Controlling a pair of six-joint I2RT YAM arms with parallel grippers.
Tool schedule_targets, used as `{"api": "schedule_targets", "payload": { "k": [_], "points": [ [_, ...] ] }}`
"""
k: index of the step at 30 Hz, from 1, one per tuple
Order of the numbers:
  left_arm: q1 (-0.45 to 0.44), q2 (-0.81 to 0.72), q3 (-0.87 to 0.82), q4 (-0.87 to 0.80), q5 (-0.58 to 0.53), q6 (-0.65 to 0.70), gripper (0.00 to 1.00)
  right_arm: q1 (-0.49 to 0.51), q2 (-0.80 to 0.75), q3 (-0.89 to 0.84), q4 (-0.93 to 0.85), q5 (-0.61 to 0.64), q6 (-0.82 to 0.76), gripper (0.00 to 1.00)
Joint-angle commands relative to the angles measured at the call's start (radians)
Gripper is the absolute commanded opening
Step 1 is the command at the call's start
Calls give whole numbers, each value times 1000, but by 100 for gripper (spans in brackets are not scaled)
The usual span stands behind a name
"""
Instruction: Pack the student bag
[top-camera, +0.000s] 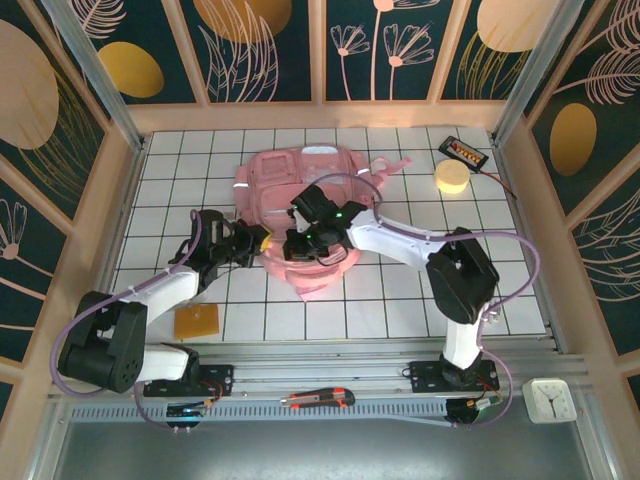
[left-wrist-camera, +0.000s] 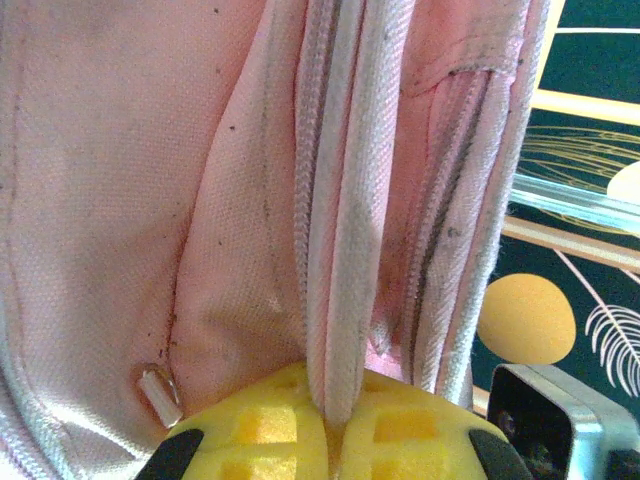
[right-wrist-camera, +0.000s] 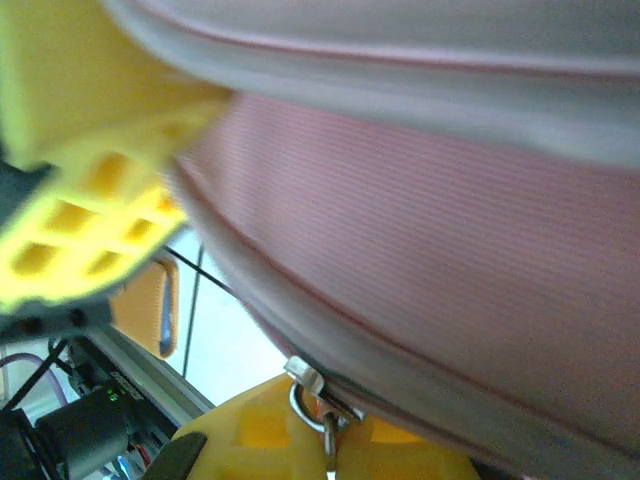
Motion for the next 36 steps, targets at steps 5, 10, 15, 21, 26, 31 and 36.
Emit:
{"api": "schedule_targets", "payload": {
  "k": [5,10,15,21,26,31,36],
  "points": [
    [84,-56,36,-144,-25,159,0,-116,-219,-158,-120,53,-33,0],
    [117,-57,67,-198,-24,218,0,-193,-277,-228,-125,54,-78,0],
    [137,-31,120,-216,36,259,0,-184,-258,-186,-103,0,-92,0],
    [137,-118,140,-262,36,251,62,-112,-184,-96,-75,-42,-70,0],
    [134,-239,100,-299,49,196,63,-79,-149,-33,-62,-65,-51,0],
    [123,-342,26,-260,61,81,62,-62,-136,41,-60,-70,-36,0],
    [47,-349,14,-209,30,10,62,-47,-131,83,-49,-76,-13,0]
  ]
}}
